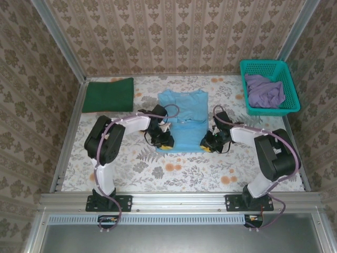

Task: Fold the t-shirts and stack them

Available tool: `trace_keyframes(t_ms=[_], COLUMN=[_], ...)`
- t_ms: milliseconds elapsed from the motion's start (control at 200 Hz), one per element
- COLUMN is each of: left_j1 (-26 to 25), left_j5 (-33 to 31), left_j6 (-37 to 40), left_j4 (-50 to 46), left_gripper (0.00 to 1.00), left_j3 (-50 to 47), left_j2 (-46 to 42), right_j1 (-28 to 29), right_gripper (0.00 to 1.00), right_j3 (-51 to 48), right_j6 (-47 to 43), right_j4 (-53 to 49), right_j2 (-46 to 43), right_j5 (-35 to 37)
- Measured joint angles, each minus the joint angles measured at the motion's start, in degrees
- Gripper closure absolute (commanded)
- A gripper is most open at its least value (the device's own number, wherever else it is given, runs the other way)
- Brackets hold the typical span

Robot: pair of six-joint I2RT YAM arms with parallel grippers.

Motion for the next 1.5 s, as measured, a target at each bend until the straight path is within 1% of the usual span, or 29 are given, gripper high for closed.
trace_keyframes(t_ms=[65, 200, 275, 340, 400, 450, 525, 615, 685, 820, 915, 1020, 1180, 1340, 1500], left_j1=[-0.70, -1.25, -1.22, -0.96, -0.20, 0.98, 3.17, 5.38, 5.95, 5.88, 6.01, 6.58, 7.10, 7.58, 9.57], left_j5=[0.20, 0.46, -0.44, -1.38, -1.68, -1.53, -0.63, 0.57, 1.42, 2.84, 2.64, 1.88, 1.05, 0.70, 0.68], left_j6=[0.13, -0.35, -1.05, -1.57, -1.68, -2.10, -3.04, -4.61, -6.01, -9.14, -11.06, -13.03, -13.75, -13.88, -13.90], left_j4=[-0.13, -1.84, -4.94, -7.50, -9.46, -10.12, -9.86, -8.37, -6.73, -2.54, 0.33, 2.16, 3.37, 4.15, 4.46], left_gripper=[0.70, 0.66, 0.61, 0.59, 0.58, 0.58, 0.58, 0.57, 0.54, 0.53, 0.49, 0.43, 0.39, 0.35, 0.34], left_j3=[-3.72, -10.34, -11.80, -11.63, -10.64, -9.33, -7.26, -4.76, -2.58, 1.99, 3.19, 3.17, 5.11, 8.31, 10.95], left_j2=[-2.80, -8.35, -10.64, -12.22, -13.79, -14.75, -15.23, -14.73, -13.11, -7.13, -3.80, -2.21, -0.81, 1.31, 2.12], right_j1=[0.92, 3.30, 3.98, 3.98, 3.91, 3.80, 3.41, 2.91, 2.75, 2.71, 2.67, 2.62, 2.05, 0.31, -2.08], right_gripper=[0.77, 0.68, 0.64, 0.62, 0.63, 0.65, 0.69, 0.73, 0.76, 0.78, 0.78, 0.78, 0.78, 0.78, 0.76], right_j3=[-2.51, -6.75, -8.66, -9.77, -9.81, -9.55, -8.02, -4.24, -0.31, 6.25, 9.94, 13.88, 17.97, 20.59, 21.70], right_j6=[0.07, 0.61, 1.25, 1.75, 1.81, 1.79, 1.55, 0.79, -0.31, -2.43, -3.78, -5.25, -5.97, -5.38, -3.17], right_j4=[-0.28, -0.96, -1.81, -3.93, -4.92, -4.90, -4.96, -5.07, -4.96, -5.25, -5.92, -7.10, -8.02, -8.24, -8.07], right_j2=[-2.45, -7.13, -10.58, -14.97, -19.32, -22.32, -23.61, -20.46, -15.13, -4.61, 1.07, 5.86, 9.46, 12.02, 14.14], right_j5=[-0.44, -1.97, -2.03, -0.96, 0.20, 0.92, 1.84, 2.82, 3.37, 4.28, 5.33, 6.62, 7.89, 7.93, 7.61])
